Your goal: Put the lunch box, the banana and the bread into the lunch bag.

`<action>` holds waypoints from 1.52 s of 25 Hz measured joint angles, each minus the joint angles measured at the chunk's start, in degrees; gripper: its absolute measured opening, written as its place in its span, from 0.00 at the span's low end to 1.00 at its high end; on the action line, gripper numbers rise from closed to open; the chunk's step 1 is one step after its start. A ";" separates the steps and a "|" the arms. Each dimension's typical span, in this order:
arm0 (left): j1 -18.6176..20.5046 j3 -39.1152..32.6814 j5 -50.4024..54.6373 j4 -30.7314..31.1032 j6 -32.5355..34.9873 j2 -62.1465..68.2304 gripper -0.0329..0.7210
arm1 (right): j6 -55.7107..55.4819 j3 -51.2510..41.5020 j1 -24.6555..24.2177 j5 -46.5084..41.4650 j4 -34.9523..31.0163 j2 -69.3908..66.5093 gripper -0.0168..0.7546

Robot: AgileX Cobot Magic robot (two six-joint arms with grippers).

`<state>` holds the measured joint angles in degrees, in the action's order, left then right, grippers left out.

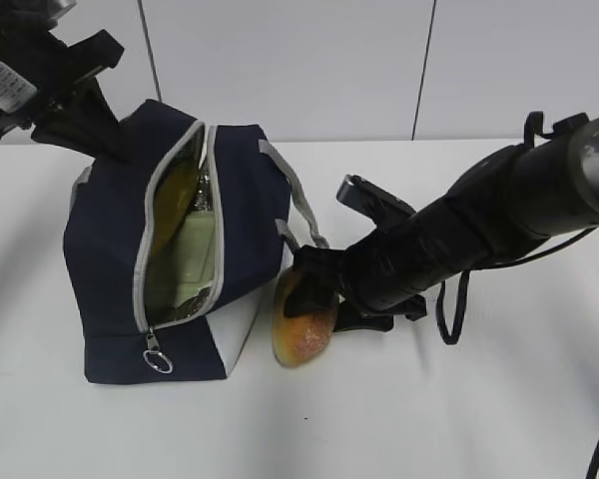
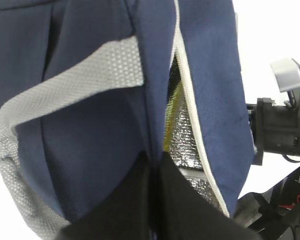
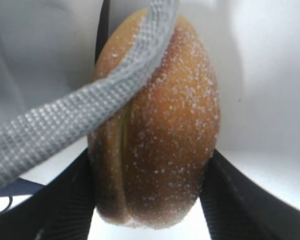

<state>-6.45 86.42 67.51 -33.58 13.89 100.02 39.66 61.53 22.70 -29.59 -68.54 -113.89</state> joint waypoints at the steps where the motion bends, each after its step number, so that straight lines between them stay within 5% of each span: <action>1: 0.00 0.00 0.00 0.00 0.00 0.00 0.04 | 0.00 0.00 -0.56 -1.02 1.27 0.14 0.59; 12: 0.00 0.00 0.11 0.05 0.00 0.00 0.04 | 0.00 0.00 -12.19 -19.49 13.61 7.84 0.59; 24: 0.00 0.00 0.15 0.10 0.00 0.00 0.04 | -6.58 0.00 -14.41 -23.90 28.74 19.19 0.58; 27: 0.00 0.00 0.15 0.05 0.00 0.00 0.04 | -6.95 0.00 -14.41 -24.23 25.25 21.49 0.58; 35: 0.00 0.00 0.15 -0.18 0.00 0.00 0.04 | 6.26 0.12 -11.50 -24.83 -5.52 21.53 0.58; 38: 0.00 0.00 0.15 -0.30 0.00 0.00 0.04 | 8.38 2.13 -9.20 -24.83 -11.50 19.18 0.58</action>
<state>-6.45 86.42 67.66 -33.88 13.89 100.02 48.04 63.66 13.49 -54.43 -80.03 -94.71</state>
